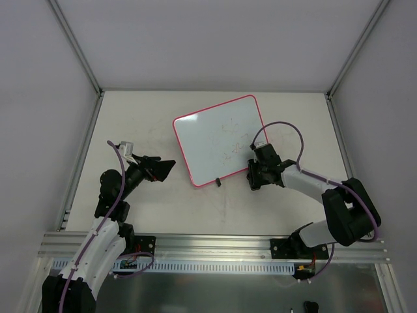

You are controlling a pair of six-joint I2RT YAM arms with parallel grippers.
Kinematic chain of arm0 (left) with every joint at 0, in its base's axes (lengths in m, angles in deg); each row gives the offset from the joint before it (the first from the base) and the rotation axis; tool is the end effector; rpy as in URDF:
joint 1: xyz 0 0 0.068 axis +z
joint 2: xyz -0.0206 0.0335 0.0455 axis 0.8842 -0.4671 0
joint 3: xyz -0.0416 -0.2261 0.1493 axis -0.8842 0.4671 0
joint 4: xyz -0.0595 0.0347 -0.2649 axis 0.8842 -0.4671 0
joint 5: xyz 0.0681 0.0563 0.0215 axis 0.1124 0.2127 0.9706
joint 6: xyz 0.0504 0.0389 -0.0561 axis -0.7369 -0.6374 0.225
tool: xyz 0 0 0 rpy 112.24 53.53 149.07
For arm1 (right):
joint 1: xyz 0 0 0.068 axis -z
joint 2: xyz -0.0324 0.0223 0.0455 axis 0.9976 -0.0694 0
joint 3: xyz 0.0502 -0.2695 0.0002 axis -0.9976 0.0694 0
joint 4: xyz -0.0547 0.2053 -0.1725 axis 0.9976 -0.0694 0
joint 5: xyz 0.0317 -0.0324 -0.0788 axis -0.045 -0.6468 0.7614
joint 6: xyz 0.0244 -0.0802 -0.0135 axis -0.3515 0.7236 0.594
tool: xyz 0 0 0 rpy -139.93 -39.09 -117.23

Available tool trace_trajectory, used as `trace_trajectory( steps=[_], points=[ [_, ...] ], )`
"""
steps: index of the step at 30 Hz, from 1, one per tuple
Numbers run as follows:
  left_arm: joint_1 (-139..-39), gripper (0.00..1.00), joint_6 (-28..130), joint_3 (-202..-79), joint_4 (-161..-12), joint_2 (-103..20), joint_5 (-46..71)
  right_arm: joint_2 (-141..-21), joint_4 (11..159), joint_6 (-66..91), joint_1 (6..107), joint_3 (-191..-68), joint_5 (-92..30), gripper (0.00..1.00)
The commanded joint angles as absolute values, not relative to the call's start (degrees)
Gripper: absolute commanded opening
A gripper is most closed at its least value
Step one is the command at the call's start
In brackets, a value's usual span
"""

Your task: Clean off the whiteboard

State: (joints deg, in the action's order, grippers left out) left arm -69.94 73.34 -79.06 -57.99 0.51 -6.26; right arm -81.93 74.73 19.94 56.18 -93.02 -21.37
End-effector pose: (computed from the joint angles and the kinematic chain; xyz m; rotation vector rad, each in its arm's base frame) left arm 0.1932 -0.0606 0.2344 0.0599 1.5195 -0.9260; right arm 0.2627 0.1474 0.1258 -0.6404 2.4326 0.1610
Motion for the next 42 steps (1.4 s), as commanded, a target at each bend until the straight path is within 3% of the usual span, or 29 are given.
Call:
trace_trajectory(
  steps=[1, 6, 16, 23, 30, 34, 42],
  points=[
    [-69.7, 0.99, 72.3, -80.2, -56.5, 0.8, -7.7, -82.0, 73.3, 19.7, 55.7, -94.9, -19.9, 0.33],
    [-69.7, 0.99, 72.4, -80.2, -56.5, 0.3, -7.3, -79.1, 72.8, 17.9, 55.4, -93.9, -21.5, 0.27],
    [-69.7, 0.99, 73.1, -81.8, -53.6, -5.9, -9.3, -69.2, 70.6, 15.9, 53.4, -90.2, -23.0, 0.27],
    [-69.7, 0.99, 73.9, -81.7, -42.9, -11.5, -12.6, -60.5, 66.4, 17.2, 53.2, -91.8, -22.9, 0.25],
    [-69.7, 0.99, 75.6, -79.2, -24.8, -18.7, -16.5, -58.9, 65.1, 18.3, 53.2, -96.0, -22.8, 0.18],
    [-69.7, 0.99, 75.7, -82.2, -21.7, -28.0, -18.3, -60.4, 65.2, 18.9, 53.2, -98.5, -23.0, 0.06],
    [-69.7, 0.99, 76.8, -85.9, -10.7, -41.2, -19.1, -61.6, 66.9, 19.1, 53.1, -103.0, -25.2, 0.00]
  ],
)
